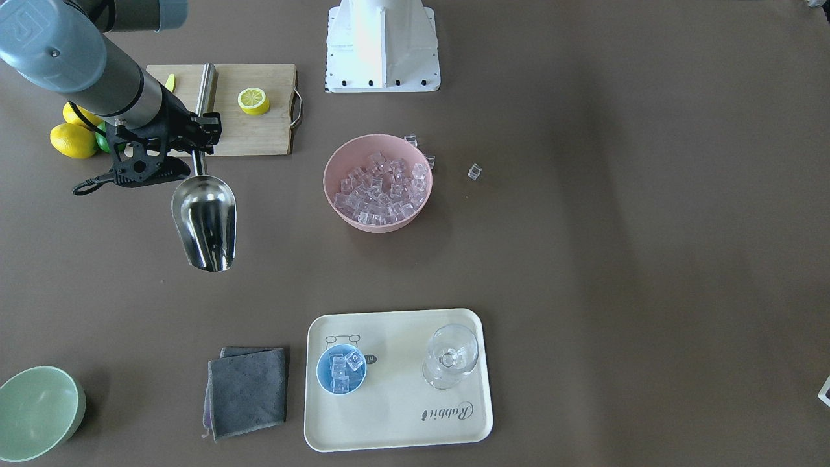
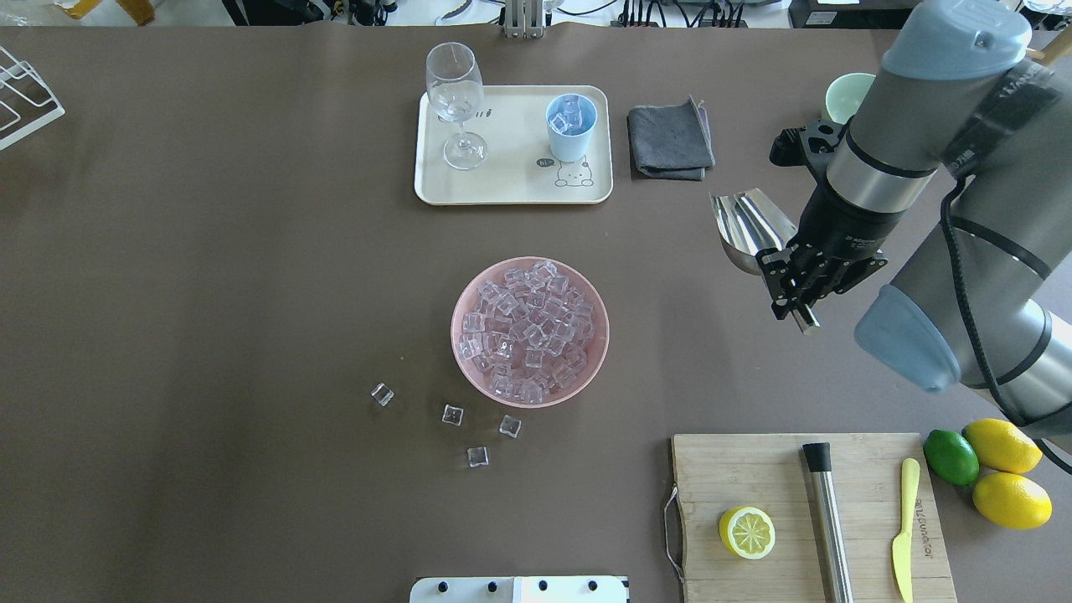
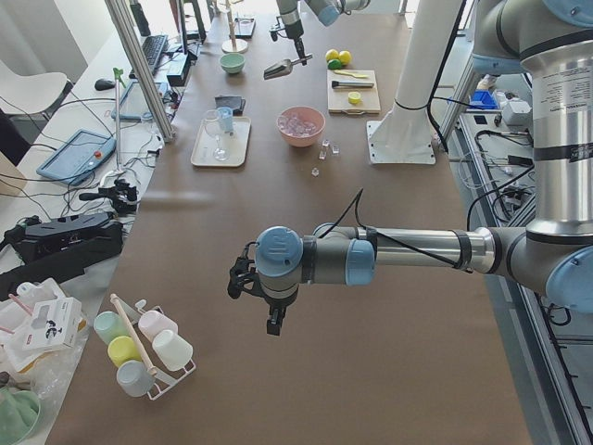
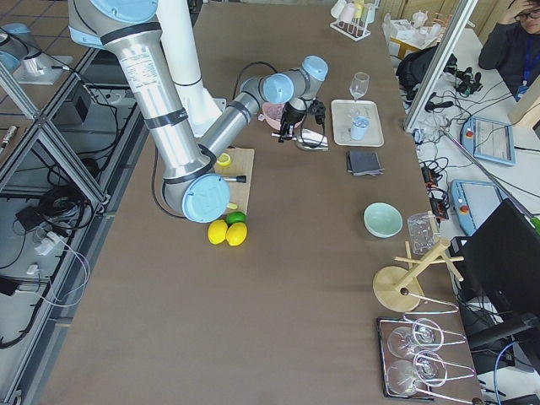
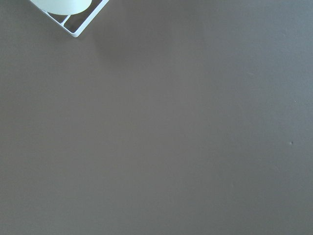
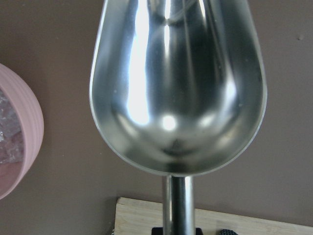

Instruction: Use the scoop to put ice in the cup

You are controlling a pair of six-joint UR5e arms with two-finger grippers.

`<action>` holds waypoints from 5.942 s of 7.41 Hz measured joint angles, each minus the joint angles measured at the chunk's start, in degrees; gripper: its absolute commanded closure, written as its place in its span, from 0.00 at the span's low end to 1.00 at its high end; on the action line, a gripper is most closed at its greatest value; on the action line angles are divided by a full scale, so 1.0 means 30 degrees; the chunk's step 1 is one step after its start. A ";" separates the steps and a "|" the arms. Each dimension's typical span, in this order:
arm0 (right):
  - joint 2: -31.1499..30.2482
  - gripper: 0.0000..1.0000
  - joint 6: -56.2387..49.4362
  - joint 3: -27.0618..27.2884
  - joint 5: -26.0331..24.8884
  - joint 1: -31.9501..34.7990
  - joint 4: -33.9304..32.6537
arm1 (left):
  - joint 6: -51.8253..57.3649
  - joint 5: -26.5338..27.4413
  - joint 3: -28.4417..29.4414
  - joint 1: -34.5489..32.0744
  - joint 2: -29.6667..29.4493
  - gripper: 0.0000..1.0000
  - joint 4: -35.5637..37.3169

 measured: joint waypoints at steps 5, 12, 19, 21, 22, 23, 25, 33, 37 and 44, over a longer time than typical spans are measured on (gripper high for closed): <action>-0.4679 1.00 0.4926 0.0333 -0.3327 -0.1933 0.7150 | 0.0000 0.0000 -0.0039 -0.0020 -0.0034 0.01 0.0014; -0.4987 1.00 0.6813 -0.1469 -0.4673 -0.3392 1.0616 | 0.0000 0.0000 -0.0034 -0.0027 -0.0034 0.01 0.0015; -0.4739 0.00 0.6665 -0.2416 -0.4882 -0.3591 1.1147 | 0.0001 0.0000 -0.0020 0.0001 -0.0030 0.01 0.0002; -0.4679 0.00 0.6535 -0.2591 -0.4841 -0.3595 1.1656 | 0.0000 0.0000 -0.0032 0.0001 -0.0004 0.01 0.0013; -0.4668 0.00 0.6503 -0.2573 -0.4810 -0.3590 1.1719 | 0.0000 0.0000 -0.0011 0.0002 -0.0002 0.01 0.0015; -0.4649 0.00 0.6490 -0.2546 -0.4799 -0.3583 1.1736 | 0.0000 0.0000 0.0020 0.0001 -0.0003 0.01 0.0016; -0.4637 0.00 0.6485 -0.2539 -0.4843 -0.3583 1.1742 | 0.0000 0.0016 0.0118 0.0001 -0.0004 0.01 0.0003; -0.8185 0.01 -0.0356 -0.0749 -0.4101 0.3443 0.9858 | 0.0000 0.0089 0.0223 -0.0048 0.0099 0.01 0.0059; -1.0338 0.00 -0.8626 -0.2464 -0.2571 0.9471 0.9809 | 0.0000 0.0103 0.0209 -0.0114 0.0123 0.01 0.0092; -1.0425 0.00 -1.2305 -0.5033 -0.1766 1.2598 0.9809 | -0.0047 0.0117 0.0212 -0.0272 0.0233 0.01 0.0162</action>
